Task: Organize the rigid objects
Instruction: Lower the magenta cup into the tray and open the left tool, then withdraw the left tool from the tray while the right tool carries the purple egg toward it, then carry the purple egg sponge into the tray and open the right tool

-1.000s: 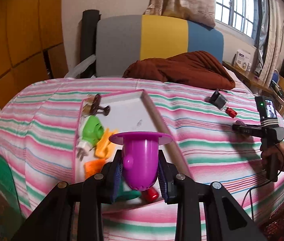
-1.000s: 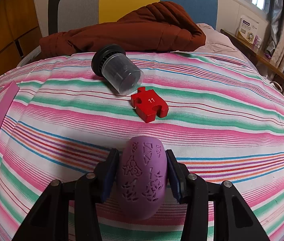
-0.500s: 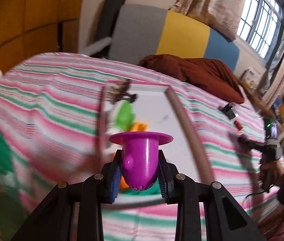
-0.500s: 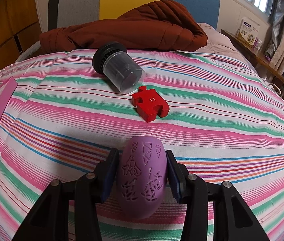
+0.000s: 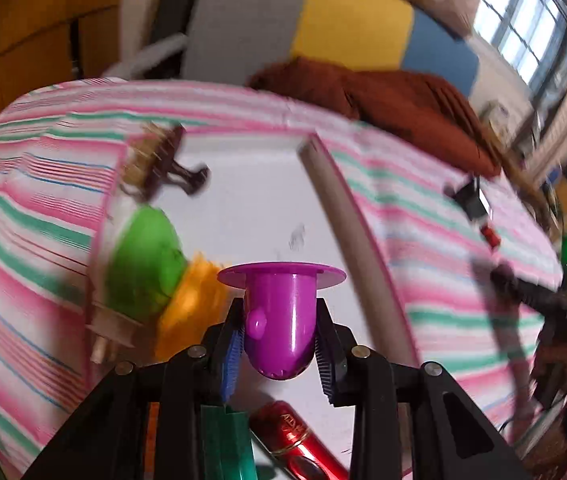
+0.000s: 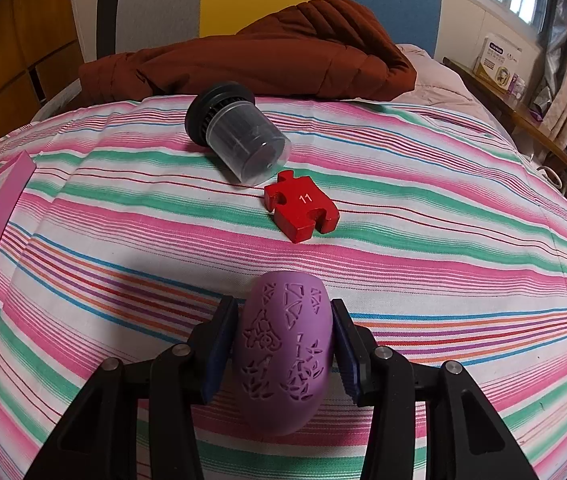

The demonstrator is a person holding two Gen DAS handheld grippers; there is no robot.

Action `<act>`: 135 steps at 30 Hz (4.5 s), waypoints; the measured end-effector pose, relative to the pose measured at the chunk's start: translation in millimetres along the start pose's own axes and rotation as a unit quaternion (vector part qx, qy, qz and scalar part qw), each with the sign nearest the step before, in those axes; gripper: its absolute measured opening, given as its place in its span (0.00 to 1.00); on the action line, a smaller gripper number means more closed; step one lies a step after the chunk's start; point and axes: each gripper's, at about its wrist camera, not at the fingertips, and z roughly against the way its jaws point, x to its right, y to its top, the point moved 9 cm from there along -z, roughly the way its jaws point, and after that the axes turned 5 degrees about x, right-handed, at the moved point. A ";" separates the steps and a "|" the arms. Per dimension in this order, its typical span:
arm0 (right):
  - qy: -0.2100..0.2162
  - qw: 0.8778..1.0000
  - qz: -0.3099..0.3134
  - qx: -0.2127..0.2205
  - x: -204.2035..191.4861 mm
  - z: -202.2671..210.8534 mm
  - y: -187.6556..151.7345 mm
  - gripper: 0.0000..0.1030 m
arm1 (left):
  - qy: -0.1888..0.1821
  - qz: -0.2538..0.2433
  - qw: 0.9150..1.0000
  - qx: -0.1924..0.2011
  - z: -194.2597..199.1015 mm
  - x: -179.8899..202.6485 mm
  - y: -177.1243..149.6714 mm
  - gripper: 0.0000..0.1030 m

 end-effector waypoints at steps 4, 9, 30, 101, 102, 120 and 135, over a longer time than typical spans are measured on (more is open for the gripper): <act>0.001 1.000 0.001 0.000 -0.6 0.0 0.1 0.45 | 0.007 -0.011 1.000 -0.013 -5.4 -3.7 -15.2 0.37; 0.003 1.000 -0.001 0.000 -0.5 -0.2 -0.2 0.46 | 0.016 -0.018 1.000 0.003 4.5 -6.7 -20.1 0.57; 0.020 1.000 -0.011 -0.007 -2.7 1.8 -4.9 0.44 | 0.084 -0.028 0.990 0.114 105.8 -15.1 -25.1 0.58; 0.246 0.960 0.126 0.037 -285.9 141.8 -25.4 0.43 | 0.146 0.031 0.982 0.117 127.3 -78.8 -51.8 0.58; 0.246 0.960 0.130 0.033 -290.8 138.4 -27.0 0.43 | 0.147 0.031 0.982 0.118 128.0 -79.7 -51.9 0.58; 0.228 0.961 0.155 -0.016 -303.4 94.7 -61.8 0.44 | 0.149 0.035 0.981 0.116 129.5 -82.3 -53.3 0.58; 0.254 0.961 0.112 0.019 -279.7 118.8 -40.7 0.54 | 0.135 0.013 0.983 0.123 132.9 -65.3 -48.8 0.58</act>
